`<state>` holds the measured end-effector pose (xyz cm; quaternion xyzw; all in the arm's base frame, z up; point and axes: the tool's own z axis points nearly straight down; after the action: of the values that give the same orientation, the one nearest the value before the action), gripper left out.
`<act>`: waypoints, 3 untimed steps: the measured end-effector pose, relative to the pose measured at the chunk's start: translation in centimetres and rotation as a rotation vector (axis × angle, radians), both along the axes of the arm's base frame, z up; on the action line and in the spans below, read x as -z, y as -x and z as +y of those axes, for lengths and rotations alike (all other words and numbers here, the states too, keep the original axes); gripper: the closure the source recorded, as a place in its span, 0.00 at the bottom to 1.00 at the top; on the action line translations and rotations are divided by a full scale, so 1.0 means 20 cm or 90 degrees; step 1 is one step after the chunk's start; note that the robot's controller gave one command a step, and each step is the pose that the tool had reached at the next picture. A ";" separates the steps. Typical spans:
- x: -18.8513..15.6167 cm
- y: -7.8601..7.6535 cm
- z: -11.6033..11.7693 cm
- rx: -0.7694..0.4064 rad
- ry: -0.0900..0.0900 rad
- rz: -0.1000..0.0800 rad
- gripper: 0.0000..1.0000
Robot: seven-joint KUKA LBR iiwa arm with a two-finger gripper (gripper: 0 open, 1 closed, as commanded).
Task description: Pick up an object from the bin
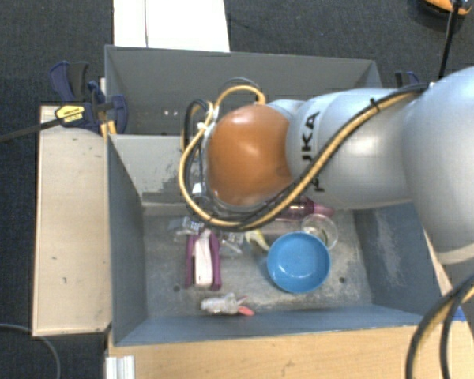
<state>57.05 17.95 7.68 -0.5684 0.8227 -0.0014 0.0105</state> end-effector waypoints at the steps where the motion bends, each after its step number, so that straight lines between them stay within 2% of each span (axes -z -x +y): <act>1: 0.03 0.07 0.00 -0.235 0.004 0.001 1.00; 3: 0.03 0.07 0.00 -0.226 0.005 0.004 1.00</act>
Offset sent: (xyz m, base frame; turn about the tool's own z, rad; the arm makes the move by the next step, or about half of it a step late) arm 0.0000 0.0000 0.0000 0.0000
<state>55.65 18.03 7.09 -0.7050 0.7092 -0.0010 0.0058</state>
